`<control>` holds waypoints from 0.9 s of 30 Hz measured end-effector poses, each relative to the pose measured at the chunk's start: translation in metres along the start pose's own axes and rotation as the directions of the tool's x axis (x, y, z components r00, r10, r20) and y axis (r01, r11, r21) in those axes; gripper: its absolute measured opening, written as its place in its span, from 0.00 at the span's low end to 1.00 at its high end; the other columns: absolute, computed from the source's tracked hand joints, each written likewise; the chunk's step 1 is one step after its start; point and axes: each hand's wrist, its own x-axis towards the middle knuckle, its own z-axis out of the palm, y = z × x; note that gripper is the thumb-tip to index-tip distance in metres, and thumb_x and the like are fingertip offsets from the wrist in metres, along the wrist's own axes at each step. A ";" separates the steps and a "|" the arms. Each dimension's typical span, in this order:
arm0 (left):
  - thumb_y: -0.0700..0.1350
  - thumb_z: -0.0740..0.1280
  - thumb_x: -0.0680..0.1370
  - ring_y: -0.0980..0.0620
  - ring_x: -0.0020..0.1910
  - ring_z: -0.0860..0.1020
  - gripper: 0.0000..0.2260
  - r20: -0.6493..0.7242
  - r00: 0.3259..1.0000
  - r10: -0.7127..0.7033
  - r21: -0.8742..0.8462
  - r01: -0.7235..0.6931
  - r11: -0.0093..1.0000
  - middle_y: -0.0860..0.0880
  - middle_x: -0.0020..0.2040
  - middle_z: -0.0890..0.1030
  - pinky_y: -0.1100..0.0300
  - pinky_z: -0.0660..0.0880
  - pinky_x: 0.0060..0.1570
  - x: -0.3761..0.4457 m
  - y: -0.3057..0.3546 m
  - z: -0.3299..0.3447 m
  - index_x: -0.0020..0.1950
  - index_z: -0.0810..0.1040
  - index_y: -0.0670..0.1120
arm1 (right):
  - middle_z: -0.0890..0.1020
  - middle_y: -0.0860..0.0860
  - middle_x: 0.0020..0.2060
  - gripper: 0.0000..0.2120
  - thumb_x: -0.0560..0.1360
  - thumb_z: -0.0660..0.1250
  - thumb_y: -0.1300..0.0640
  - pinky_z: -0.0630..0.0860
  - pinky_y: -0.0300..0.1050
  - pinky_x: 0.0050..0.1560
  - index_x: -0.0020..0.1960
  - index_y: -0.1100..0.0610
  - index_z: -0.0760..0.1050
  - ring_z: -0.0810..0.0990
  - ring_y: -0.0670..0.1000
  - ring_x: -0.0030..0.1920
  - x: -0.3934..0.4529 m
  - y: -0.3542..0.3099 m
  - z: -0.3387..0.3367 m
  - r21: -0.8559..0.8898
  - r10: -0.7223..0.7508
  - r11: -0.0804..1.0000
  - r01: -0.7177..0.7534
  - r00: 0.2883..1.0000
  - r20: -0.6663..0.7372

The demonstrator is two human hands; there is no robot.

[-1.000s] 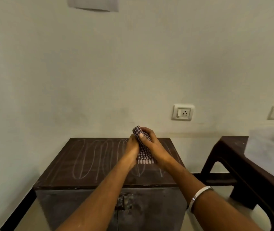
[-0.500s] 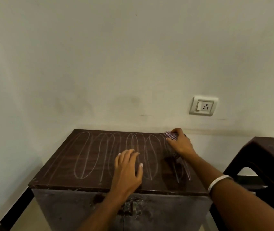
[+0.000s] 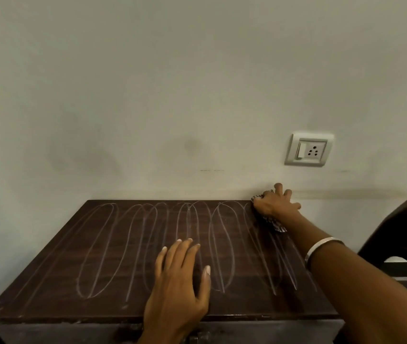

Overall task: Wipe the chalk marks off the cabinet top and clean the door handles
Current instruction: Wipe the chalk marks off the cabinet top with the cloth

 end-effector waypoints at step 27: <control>0.62 0.50 0.77 0.58 0.73 0.59 0.26 -0.034 0.999 0.015 -0.004 -0.015 1.000 0.55 0.71 0.69 0.58 0.42 0.74 -0.002 -0.001 0.003 0.70 0.69 0.53 | 0.60 0.48 0.77 0.24 0.81 0.50 0.45 0.66 0.54 0.70 0.76 0.46 0.61 0.61 0.52 0.75 0.004 0.039 0.032 0.009 -0.196 0.980 0.201 0.964 -0.178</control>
